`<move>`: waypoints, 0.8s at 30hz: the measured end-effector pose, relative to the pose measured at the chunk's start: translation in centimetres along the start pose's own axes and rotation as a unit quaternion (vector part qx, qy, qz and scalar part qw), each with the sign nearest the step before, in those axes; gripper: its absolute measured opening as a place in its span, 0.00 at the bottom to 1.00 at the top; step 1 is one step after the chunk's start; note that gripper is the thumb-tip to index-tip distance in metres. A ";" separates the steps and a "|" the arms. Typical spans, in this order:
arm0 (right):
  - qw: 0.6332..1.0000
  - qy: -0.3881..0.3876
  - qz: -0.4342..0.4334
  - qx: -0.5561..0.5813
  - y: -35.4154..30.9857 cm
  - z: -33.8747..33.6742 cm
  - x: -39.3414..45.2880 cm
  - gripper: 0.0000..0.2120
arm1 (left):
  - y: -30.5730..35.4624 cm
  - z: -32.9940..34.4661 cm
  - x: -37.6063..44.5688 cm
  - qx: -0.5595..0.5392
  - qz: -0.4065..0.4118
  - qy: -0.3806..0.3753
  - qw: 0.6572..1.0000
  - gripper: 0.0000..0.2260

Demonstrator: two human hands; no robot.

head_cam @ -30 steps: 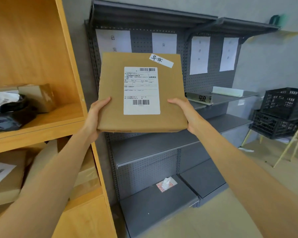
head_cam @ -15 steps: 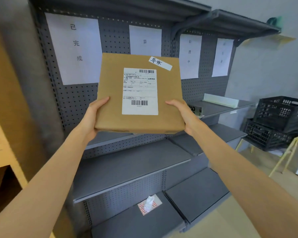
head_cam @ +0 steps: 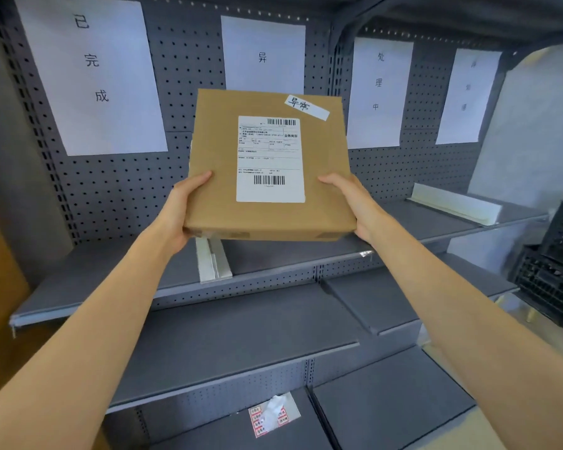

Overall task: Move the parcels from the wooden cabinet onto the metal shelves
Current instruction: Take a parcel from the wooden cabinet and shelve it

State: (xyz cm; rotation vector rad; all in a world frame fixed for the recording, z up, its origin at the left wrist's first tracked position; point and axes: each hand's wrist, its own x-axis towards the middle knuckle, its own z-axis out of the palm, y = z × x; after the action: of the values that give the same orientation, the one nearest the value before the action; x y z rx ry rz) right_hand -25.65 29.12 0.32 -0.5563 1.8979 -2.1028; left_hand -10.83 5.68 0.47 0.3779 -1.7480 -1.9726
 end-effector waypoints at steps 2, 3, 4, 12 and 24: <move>1.000 -0.023 0.006 -0.006 0.1 -1.7 2.8 0.34 | -0.8 2.0 1.2 -0.009 -0.003 0.025 1.000 0.13; 0.999 -0.032 0.008 -0.011 0.2 -2.4 4.1 0.33 | -1.1 2.9 1.8 -0.015 -0.006 0.040 0.999 0.14; 0.999 -0.042 0.011 -0.018 0.2 -3.1 5.4 0.32 | -1.4 3.8 2.2 -0.019 -0.011 0.055 0.998 0.15; 0.991 -0.114 0.057 -0.031 2.1 -5.5 12.7 0.30 | -3.4 7.6 5.3 -0.018 -0.056 0.142 0.988 0.11; 0.980 -0.121 0.149 -0.048 7.9 -6.2 18.1 0.30 | -7.8 8.0 9.7 -0.004 -0.156 0.174 0.972 0.11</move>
State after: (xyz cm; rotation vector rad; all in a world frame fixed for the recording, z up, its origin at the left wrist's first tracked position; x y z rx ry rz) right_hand -45.13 25.86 -5.98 -0.4878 1.8222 -1.6842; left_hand -24.37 8.12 -5.04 0.9840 -1.5266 -1.9682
